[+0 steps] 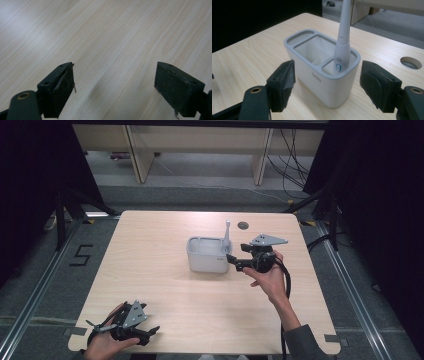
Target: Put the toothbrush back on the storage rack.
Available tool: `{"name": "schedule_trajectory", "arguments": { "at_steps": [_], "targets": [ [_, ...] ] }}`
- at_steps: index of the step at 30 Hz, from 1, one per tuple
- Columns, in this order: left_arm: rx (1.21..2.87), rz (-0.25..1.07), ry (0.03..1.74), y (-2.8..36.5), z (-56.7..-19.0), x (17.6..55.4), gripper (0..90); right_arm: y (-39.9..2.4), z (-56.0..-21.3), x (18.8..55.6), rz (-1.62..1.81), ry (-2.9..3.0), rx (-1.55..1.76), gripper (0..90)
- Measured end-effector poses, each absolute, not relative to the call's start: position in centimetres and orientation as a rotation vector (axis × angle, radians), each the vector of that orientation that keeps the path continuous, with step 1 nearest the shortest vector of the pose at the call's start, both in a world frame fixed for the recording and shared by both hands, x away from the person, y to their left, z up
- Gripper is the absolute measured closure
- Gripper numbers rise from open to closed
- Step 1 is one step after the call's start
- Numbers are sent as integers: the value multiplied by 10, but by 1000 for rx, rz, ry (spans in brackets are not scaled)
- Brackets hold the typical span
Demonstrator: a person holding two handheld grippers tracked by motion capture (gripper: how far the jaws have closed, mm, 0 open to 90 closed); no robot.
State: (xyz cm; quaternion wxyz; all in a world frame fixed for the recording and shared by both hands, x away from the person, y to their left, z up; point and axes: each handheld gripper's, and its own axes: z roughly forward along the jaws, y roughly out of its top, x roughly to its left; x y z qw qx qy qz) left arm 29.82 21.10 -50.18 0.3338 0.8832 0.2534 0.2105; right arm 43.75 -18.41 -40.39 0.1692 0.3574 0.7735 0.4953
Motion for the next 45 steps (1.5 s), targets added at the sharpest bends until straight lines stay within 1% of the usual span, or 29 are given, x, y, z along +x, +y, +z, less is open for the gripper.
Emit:
{"name": "schedule_trajectory", "arguments": {
  "at_steps": [10,11,17,22,23,25,30,42,45],
  "targets": [
    [2306,544,659,211,-502,298,157,-191,-408,432,1392,2212,1025,285],
    [2286,544,670,210,-502,297,157,-192,-408,431,1396,2229,1034,283],
    [2301,550,659,211,-501,298,157,-196,-412,427,1403,2229,1018,269],
    [2300,550,659,211,-501,298,156,-198,-414,420,1417,2225,1080,218],
    [2304,553,659,211,-501,298,156,-201,-415,422,1398,2221,1020,202],
    [2301,553,661,211,-501,298,156,-201,-417,419,1399,2238,1036,163],
    [2324,557,657,212,-499,298,156,-204,-419,412,1391,2225,1041,156],
    [2305,557,658,211,-501,298,156,-205,-429,397,1377,2250,1062,160],
    [2302,552,659,211,-501,298,157,-206,-431,398,1379,2274,1017,160]
  ]
}}
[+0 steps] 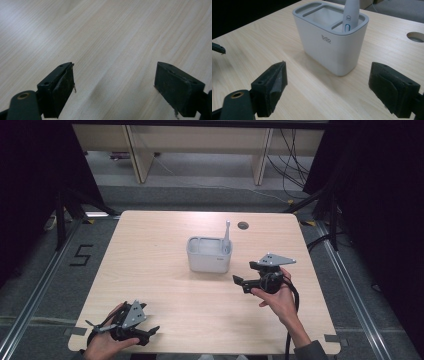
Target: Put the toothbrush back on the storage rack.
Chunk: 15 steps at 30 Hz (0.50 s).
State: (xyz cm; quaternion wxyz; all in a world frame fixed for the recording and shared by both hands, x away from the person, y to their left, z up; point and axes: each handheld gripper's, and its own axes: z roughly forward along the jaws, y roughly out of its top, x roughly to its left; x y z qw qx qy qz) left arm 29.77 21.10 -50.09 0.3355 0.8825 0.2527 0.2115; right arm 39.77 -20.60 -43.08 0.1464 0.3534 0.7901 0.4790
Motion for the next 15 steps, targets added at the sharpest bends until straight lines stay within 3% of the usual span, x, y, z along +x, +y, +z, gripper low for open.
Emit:
{"name": "schedule_trajectory", "arguments": {
  "at_steps": [15],
  "targets": [
    [2303,555,660,211,-501,298,156,-208,-438,386,1367,2292,1025,162]
  ]
}}
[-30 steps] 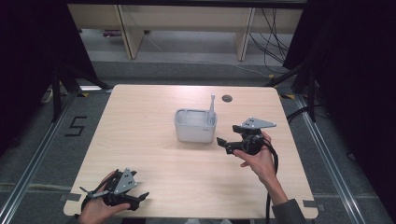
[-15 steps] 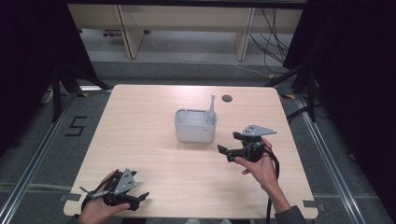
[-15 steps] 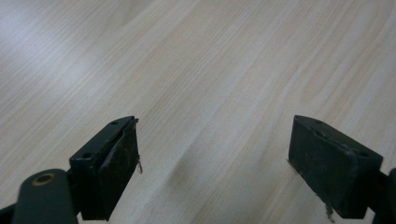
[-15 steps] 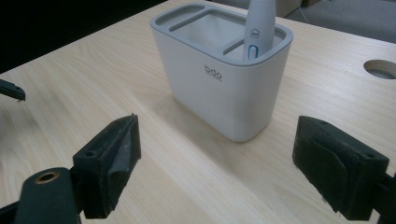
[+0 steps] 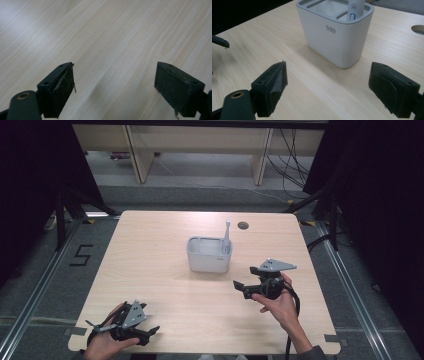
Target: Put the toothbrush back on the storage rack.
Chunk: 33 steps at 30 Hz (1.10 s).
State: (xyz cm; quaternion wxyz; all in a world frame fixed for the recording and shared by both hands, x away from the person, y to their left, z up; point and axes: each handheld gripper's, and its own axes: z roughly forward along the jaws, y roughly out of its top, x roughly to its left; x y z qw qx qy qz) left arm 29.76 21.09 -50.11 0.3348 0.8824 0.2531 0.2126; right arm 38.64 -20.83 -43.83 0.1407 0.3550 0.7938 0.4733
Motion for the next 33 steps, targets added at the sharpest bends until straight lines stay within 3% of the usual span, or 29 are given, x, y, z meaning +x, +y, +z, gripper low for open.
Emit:
{"name": "schedule_trajectory", "arguments": {
  "at_steps": [33],
  "targets": [
    [2301,556,662,211,-501,298,156,-213,-461,359,1303,2339,1070,162]
  ]
}}
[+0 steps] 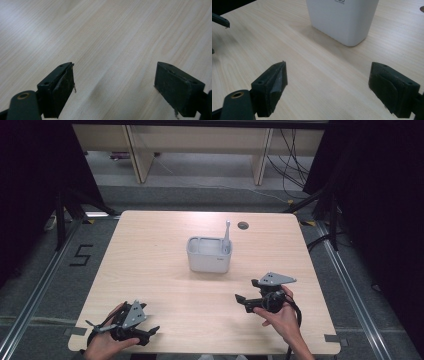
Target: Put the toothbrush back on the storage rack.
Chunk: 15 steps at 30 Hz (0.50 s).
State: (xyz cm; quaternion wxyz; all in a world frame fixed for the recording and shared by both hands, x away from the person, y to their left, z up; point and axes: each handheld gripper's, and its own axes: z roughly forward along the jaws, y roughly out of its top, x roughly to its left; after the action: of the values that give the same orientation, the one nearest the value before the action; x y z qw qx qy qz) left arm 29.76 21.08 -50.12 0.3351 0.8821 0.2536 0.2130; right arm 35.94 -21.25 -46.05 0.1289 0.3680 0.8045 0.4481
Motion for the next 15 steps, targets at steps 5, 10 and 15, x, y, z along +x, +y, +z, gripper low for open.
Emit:
{"name": "schedule_trajectory", "arguments": {
  "at_steps": [5,10,15],
  "targets": [
    [2301,557,661,211,-501,298,157,-213,-464,355,1290,2350,1080,162],
    [2301,554,661,211,-501,298,156,-215,-466,352,1289,2354,1082,162],
    [2302,556,661,211,-501,297,156,-216,-470,350,1297,2363,1061,162]
  ]
}}
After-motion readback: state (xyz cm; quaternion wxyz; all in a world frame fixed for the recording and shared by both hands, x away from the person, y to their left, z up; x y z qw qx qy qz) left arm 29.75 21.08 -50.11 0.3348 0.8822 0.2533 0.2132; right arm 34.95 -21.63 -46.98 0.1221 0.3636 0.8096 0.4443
